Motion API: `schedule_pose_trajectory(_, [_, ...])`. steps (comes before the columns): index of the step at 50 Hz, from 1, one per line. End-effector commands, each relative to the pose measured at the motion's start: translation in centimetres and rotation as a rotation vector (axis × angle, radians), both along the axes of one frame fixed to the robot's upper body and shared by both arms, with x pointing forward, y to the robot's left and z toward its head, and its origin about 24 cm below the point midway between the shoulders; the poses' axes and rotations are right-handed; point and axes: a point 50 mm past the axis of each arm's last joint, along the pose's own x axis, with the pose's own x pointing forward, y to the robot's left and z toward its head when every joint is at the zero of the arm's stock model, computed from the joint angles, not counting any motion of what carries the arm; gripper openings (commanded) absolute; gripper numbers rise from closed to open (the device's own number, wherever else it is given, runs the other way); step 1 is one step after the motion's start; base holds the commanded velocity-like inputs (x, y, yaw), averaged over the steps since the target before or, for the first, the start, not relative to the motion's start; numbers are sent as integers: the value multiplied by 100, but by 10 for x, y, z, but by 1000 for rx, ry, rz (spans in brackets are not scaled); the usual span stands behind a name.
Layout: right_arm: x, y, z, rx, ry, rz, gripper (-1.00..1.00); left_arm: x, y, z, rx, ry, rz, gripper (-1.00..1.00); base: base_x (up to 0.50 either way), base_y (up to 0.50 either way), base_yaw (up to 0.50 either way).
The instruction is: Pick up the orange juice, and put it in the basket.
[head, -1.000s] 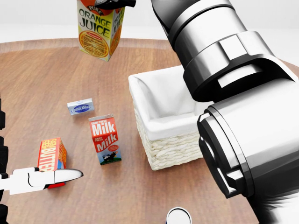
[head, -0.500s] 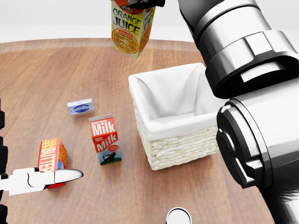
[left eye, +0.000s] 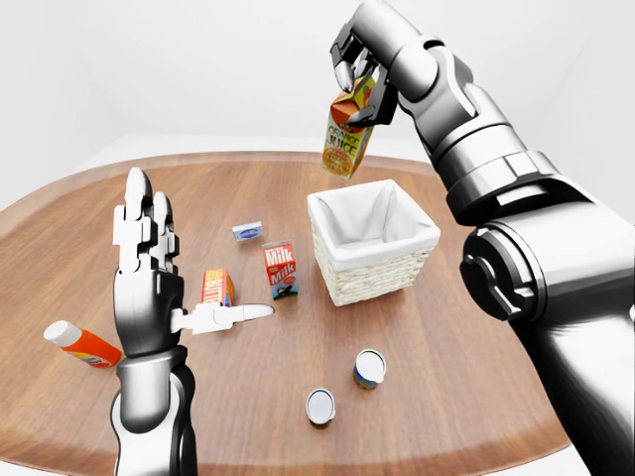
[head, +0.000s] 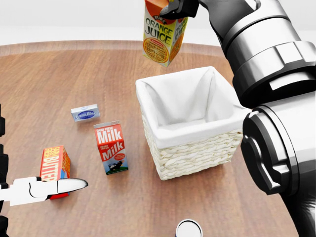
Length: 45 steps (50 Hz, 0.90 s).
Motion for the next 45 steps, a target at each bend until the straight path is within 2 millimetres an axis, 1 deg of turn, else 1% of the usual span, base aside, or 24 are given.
schedule_pose_trajectory(1, [3,-13,-5,18,-15,-63,-100,0,0,0,0,0,0,100,0,0,0])
schedule_pose_trajectory(10, [7,-24,-15,32,-8,-113,-100,0,0,0,0,0,1,100,0,0,0])
schedule_pose_trajectory(23, [10,-32,-25,34,-16,-155,-100,0,0,0,0,0,0,100,0,0,0])
schedule_pose_trajectory(45, [14,-39,-47,33,-3,-200,-100,1,1,-2,-4,8,3,100,0,0,0])
